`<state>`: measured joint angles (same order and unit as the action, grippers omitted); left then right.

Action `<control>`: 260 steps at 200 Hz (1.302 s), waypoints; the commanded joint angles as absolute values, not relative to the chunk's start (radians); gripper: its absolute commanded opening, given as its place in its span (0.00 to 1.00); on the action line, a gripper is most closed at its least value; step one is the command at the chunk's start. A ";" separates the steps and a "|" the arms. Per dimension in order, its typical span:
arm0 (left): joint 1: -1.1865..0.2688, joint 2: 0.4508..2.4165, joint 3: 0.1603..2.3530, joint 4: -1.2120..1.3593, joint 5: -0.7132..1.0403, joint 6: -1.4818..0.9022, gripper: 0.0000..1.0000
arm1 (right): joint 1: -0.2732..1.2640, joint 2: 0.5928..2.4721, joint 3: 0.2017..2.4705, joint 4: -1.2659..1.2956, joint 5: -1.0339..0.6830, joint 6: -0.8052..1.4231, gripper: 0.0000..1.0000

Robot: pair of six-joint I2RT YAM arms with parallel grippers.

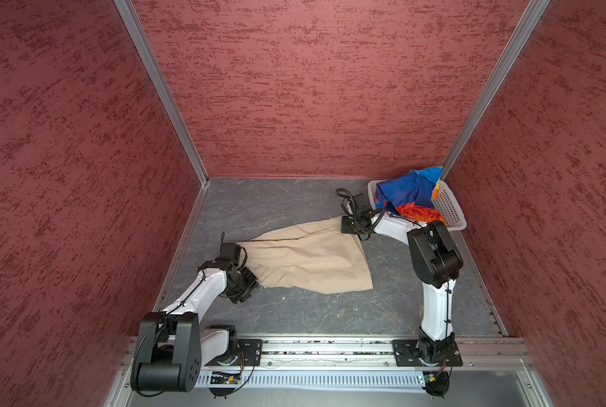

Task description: Fold and stack the shorts

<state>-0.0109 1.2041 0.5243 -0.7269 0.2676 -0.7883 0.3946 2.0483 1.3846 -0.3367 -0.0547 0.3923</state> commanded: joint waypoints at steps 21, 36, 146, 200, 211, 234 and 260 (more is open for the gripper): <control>-0.009 1.289 0.495 -0.697 0.218 -0.774 0.38 | 0.332 1.954 1.405 -0.256 0.012 0.420 0.00; -0.017 1.304 0.509 -0.704 0.211 -0.773 0.37 | 0.316 1.933 1.399 -0.223 0.024 0.435 0.00; -0.027 1.275 0.560 -0.767 0.249 -0.784 0.36 | 0.312 1.961 1.440 -0.168 -0.078 0.465 0.45; -0.024 0.976 0.746 -0.951 0.191 -0.810 0.38 | 0.518 1.841 1.408 -0.171 0.041 0.288 0.54; -0.008 0.936 0.768 -0.983 0.162 -0.806 0.40 | 0.595 1.835 1.397 -0.145 0.076 0.222 0.57; 0.050 0.915 0.744 -0.995 0.181 -0.800 0.45 | 0.732 1.847 1.377 -0.086 0.085 0.140 0.59; 0.086 0.940 0.637 -0.909 0.262 -0.819 0.58 | 0.807 1.879 1.366 -0.049 -0.028 0.190 0.59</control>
<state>0.0605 0.9089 0.7284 -0.9180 0.2123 -0.8062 0.7807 1.8534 1.3911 -0.0982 0.0231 0.2104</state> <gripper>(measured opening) 0.532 0.591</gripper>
